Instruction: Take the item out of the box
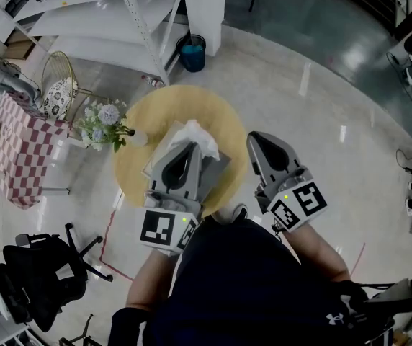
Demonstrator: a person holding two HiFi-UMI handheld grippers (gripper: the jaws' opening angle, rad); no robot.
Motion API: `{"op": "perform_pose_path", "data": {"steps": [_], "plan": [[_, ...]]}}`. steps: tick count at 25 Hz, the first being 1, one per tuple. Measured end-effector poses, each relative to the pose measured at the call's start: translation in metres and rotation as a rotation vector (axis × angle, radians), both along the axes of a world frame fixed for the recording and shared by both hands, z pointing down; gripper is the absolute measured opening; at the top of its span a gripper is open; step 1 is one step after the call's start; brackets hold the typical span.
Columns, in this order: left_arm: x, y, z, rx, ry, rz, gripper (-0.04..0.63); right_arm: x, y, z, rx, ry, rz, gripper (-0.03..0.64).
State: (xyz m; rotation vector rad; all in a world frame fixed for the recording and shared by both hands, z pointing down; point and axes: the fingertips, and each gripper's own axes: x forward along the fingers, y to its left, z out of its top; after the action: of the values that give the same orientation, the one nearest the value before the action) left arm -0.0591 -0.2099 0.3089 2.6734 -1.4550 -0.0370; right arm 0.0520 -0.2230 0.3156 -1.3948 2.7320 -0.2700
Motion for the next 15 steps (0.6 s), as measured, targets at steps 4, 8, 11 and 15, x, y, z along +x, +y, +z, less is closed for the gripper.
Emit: {"op": "perform_pose_path", "data": {"steps": [4,8,11,15], "plan": [[0.0008,-0.0018,0.0004,-0.003,-0.002,0.003,0.018,-0.0008,-0.0016,0.0006,-0.003,0.000,-0.004,0.012],[0.0027,-0.0023,0.0001,-0.004,-0.002,0.005,0.018,0.0004,-0.0011,0.0011,-0.006,0.001,-0.004,0.012],[0.0035,-0.0024,0.0007,-0.007,-0.005,0.005,0.018,0.0015,0.0000,0.0013,-0.006,0.003,-0.003,0.012],[0.0028,-0.0013,0.0003,-0.007,-0.004,0.003,0.018,0.0018,0.0023,0.0007,-0.006,0.006,-0.005,0.012]]}}
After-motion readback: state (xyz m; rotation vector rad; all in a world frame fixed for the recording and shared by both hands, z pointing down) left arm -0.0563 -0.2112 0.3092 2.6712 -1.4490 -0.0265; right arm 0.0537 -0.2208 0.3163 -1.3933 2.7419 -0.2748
